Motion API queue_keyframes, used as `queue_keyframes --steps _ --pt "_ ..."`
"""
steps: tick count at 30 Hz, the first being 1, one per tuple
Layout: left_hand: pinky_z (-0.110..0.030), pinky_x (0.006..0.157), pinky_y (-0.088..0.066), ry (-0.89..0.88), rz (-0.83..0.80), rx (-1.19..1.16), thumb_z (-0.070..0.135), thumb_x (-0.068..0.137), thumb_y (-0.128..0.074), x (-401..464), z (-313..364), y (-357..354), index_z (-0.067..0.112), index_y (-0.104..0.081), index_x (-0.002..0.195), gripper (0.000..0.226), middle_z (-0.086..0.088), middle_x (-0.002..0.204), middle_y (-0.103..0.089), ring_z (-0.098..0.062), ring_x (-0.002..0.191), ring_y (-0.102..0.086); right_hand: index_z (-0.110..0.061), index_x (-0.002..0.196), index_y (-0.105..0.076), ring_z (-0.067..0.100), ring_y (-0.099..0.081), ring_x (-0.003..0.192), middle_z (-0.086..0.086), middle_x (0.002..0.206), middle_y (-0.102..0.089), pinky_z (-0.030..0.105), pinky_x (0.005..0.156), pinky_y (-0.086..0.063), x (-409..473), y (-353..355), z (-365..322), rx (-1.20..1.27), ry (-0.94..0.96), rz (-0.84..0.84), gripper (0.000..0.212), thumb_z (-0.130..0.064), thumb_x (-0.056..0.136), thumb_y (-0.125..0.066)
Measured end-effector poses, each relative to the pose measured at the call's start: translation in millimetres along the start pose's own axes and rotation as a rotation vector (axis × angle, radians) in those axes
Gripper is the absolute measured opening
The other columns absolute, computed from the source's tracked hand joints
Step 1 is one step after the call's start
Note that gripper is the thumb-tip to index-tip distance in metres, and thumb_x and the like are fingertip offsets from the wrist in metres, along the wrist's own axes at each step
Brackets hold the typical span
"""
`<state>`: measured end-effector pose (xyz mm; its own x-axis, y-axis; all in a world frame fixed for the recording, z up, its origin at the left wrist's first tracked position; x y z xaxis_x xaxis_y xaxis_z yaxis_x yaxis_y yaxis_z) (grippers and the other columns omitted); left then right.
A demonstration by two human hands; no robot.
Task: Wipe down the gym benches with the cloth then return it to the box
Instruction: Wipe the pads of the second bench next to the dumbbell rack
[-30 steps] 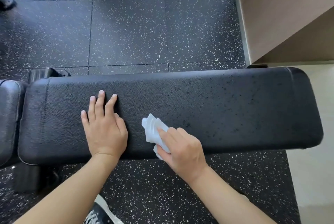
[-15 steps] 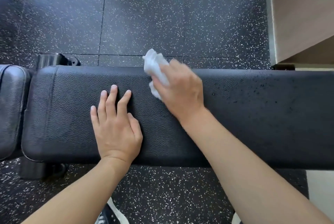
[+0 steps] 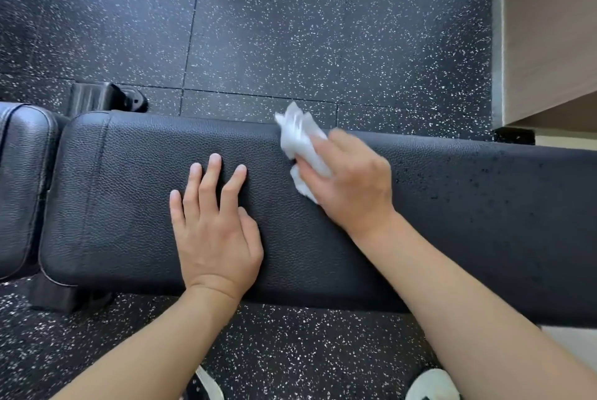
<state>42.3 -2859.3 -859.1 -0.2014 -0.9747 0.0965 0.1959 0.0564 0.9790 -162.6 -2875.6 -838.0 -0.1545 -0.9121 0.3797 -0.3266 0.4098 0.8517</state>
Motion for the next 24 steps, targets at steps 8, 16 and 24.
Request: queue_keyframes --steps 8,16,24 --pt "-0.059 0.127 -0.017 0.005 -0.004 -0.003 0.026 0.093 -0.042 2 2 1 0.024 -0.046 0.153 0.060 -0.006 0.169 -0.032 -0.032 0.159 -0.024 -0.014 0.089 -0.070 0.027 -0.058 0.068 -0.002 0.076 -0.050 0.034 0.053 -0.043 50 -23 -4 0.042 -0.164 -0.053 0.019 -0.033 0.090 -0.070" --pt "-0.059 0.128 -0.016 0.007 -0.018 -0.018 0.024 0.093 -0.042 -1 -1 1 0.023 -0.045 0.153 0.060 -0.006 0.169 -0.032 -0.033 0.159 -0.023 -0.008 0.121 -0.075 0.021 -0.041 0.067 -0.001 0.083 -0.051 0.038 0.056 -0.043 -124 42 -22 0.203 0.201 -0.186 0.035 -0.029 0.094 -0.076" --pt "-0.060 0.127 -0.017 -0.005 -0.018 -0.009 0.025 0.092 -0.043 -1 0 -1 0.022 -0.045 0.153 0.061 -0.007 0.169 -0.031 -0.034 0.158 -0.023 -0.017 0.099 -0.065 0.028 -0.052 0.062 0.002 0.073 -0.048 0.038 0.050 -0.046 -39 57 99 -0.101 -0.147 0.083 0.011 -0.027 0.097 -0.068"
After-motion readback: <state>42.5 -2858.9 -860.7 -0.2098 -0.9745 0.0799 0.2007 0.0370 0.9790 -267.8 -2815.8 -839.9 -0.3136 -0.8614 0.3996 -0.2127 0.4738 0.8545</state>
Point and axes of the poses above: each hand's wrist, its own x-axis towards the middle knuckle, its own y-axis out of the back of the hand, z = x × y, the point moved 3 cm from there along x, towards the middle knuckle
